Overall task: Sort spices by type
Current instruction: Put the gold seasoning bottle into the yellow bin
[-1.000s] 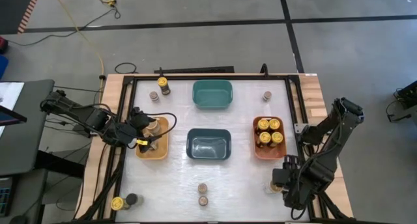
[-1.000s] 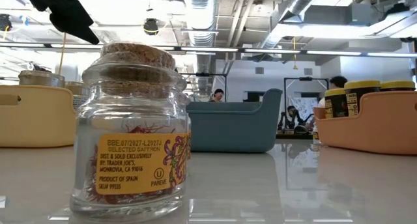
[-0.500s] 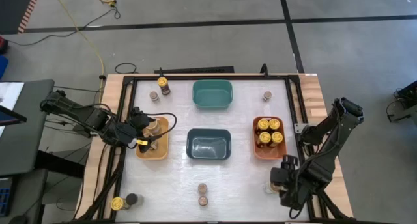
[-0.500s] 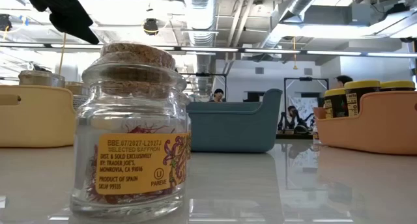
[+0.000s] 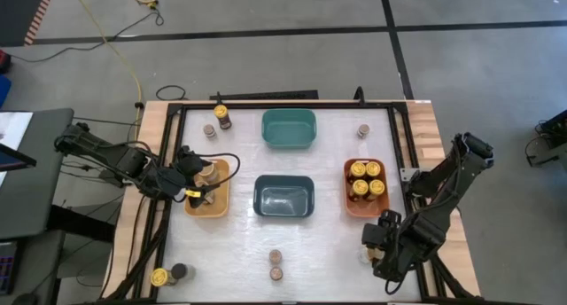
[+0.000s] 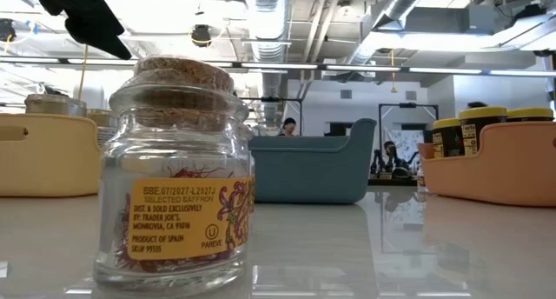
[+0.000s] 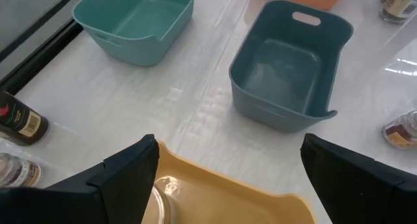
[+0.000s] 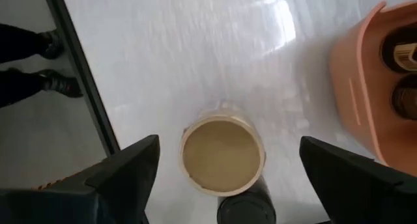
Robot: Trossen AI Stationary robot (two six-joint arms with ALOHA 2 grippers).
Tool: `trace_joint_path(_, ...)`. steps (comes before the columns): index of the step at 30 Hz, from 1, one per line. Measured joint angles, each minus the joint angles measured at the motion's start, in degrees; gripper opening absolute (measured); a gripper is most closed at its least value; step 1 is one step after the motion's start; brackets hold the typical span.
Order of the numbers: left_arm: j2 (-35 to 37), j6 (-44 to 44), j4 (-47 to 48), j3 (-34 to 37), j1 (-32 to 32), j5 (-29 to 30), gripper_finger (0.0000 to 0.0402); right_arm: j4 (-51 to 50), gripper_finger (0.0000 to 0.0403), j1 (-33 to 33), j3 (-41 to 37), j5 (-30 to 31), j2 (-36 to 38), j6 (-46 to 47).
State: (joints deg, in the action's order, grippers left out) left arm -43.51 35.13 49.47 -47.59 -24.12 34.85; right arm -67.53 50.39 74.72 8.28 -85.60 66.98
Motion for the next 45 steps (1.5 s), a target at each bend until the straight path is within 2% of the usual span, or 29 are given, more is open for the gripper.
trace_joint_path(9,-0.02,1.14,0.00,0.00,0.00,0.00,0.0359,-1.01,0.0374,0.24,0.00,0.21,0.00,2.44)
trace_joint_path(14,-0.02,1.14,0.00,0.00,0.00,0.02,0.0359,-0.18,0.0374,1.26,-0.13,0.21,0.00,-7.81)
trace_joint_path(20,0.00,1.14,-0.02,0.00,0.00,0.02,0.0359,5.07,0.0373,2.51,-3.23,0.21,0.04,-14.25)
trace_joint_path(45,0.00,1.12,0.12,0.00,0.00,0.02,0.0359,15.87,0.0369,3.19,-14.47,-0.31,-0.02,-11.50)
